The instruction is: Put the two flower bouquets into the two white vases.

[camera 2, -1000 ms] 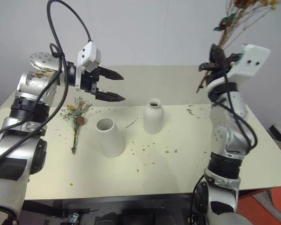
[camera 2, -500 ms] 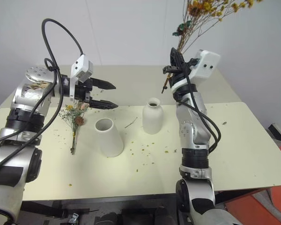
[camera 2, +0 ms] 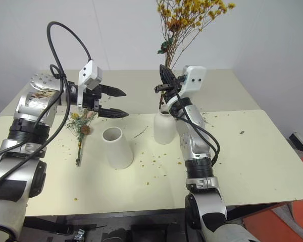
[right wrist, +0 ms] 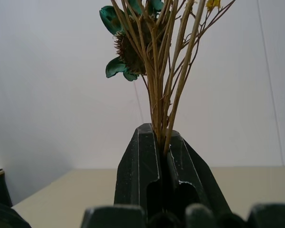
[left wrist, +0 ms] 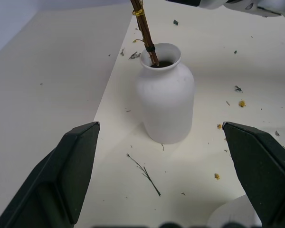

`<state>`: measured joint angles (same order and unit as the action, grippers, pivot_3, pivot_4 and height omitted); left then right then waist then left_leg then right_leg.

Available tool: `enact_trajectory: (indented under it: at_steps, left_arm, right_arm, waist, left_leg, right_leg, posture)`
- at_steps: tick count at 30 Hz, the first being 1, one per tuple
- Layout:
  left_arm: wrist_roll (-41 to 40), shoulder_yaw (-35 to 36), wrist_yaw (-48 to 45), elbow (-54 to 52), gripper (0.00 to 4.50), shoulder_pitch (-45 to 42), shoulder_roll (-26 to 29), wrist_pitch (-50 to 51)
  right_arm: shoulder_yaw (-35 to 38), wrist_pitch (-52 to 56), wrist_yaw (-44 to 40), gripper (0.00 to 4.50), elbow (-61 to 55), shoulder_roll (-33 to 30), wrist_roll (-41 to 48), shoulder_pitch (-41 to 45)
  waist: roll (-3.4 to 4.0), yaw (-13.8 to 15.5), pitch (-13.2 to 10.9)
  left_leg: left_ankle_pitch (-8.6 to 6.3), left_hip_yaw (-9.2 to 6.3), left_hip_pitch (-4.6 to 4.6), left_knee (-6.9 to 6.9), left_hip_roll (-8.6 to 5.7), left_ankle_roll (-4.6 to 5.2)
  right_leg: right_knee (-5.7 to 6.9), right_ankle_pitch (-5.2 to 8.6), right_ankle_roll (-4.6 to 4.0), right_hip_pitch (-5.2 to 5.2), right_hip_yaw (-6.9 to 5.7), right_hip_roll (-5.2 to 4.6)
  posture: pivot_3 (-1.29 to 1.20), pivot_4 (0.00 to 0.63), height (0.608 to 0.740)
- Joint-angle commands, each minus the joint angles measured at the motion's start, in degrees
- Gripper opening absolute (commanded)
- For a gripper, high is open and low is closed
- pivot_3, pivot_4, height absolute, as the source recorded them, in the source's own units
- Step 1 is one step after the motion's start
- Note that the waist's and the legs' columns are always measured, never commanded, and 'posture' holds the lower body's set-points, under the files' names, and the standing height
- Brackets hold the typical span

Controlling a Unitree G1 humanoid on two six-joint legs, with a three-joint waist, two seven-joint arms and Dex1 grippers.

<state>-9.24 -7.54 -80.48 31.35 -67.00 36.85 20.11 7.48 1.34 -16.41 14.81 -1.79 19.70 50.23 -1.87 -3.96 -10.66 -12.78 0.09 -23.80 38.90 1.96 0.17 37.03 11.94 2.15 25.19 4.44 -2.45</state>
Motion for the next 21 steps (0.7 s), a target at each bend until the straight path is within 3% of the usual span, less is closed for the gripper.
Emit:
enact_trajectory:
  at_steps: [1, 21]
  left_arm:
    - [-1.36, 2.16, 0.17, -2.09, 4.50, -1.61, 1.13, -0.26]
    - [-3.45, 3.16, 0.91, -5.03, 4.50, 0.93, 1.37, 1.19]
  right_arm:
    - [0.48, -3.28, -1.28, 0.02, -0.29, -0.66, -0.20, 0.22]
    - [-4.88, -9.53, -3.78, 0.02, -3.68, 0.36, -5.32, -9.62]
  waist:
    - [0.00, 0.00, 0.00]
    - [0.00, -0.01, 0.00]
  left_leg:
    - [0.00, 0.00, 0.00, 0.00, 0.00, 0.00]
    - [0.00, -0.01, 0.01, 0.01, 0.00, 0.00]
  right_leg:
    - [0.00, 0.00, 0.00, 0.00, 0.00, 0.00]
    - [0.01, 0.00, 0.00, 0.00, 0.00, 0.00]
  posture:
    - [0.00, 0.150, 0.740]
    - [0.00, 0.150, 0.740]
